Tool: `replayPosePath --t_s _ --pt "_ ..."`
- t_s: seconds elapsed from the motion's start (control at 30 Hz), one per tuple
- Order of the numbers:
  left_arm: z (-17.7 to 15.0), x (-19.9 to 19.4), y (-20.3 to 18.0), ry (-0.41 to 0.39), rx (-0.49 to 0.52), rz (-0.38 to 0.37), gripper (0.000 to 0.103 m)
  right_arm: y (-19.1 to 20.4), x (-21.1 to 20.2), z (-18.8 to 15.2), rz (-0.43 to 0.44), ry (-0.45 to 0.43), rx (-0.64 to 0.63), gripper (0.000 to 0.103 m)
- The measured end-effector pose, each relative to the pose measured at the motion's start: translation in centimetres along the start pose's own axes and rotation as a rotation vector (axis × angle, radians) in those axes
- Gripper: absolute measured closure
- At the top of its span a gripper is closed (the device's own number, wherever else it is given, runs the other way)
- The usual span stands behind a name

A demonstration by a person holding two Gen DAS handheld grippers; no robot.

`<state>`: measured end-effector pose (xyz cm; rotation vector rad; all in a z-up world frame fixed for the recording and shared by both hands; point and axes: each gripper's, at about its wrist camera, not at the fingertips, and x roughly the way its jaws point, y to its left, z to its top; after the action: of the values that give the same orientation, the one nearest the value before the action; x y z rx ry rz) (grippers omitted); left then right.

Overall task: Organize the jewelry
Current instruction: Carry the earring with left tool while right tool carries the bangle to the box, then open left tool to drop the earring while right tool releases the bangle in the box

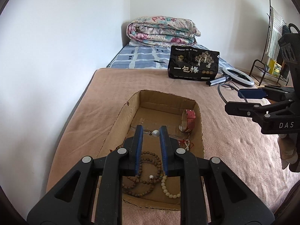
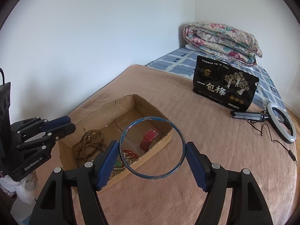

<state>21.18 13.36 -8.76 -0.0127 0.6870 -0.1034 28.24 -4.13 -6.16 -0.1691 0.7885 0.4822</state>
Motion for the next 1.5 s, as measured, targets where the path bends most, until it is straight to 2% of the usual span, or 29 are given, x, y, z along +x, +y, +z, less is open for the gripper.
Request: replayPosePath --t_s 0.4,0.77,0.83,0.87,0.9,0.97,1.17,1.5 --pt "0.1 0.8 1.8 0.005 -0.025 0.017 0.086 2.0 3.6 1.5 0.037 0.020 -0.004 0.029" --pt "-0.1 1.1 2.1 0.002 -0.026 0.022 0.086 2.6 4.6 2.3 0.060 0.022 -0.010 0.028" --pt "-0.1 1.2 2.3 0.006 -0.027 0.027 0.086 2.7 4.6 2.3 0.052 0.019 -0.012 0.022" --pt "-0.1 1.2 2.4 0.008 -0.030 0.029 0.078 2.7 4.6 2.3 0.047 0.014 -0.011 0.014" --pt "-0.1 1.2 2.6 0.007 -0.034 0.032 0.057 2.6 4.4 2.3 0.043 0.004 -0.008 0.009" --pt "-0.2 0.9 2.7 -0.014 -0.046 0.046 0.038 2.6 4.1 2.3 0.035 -0.015 -0.006 0.007" --pt "-0.2 0.7 3.1 -0.016 -0.063 0.064 0.038 2.7 3.5 2.4 0.011 -0.028 -0.013 0.000" --pt "-0.1 -0.2 2.5 -0.026 -0.049 0.070 0.037 2.7 2.4 2.0 0.002 -0.040 -0.017 0.000"
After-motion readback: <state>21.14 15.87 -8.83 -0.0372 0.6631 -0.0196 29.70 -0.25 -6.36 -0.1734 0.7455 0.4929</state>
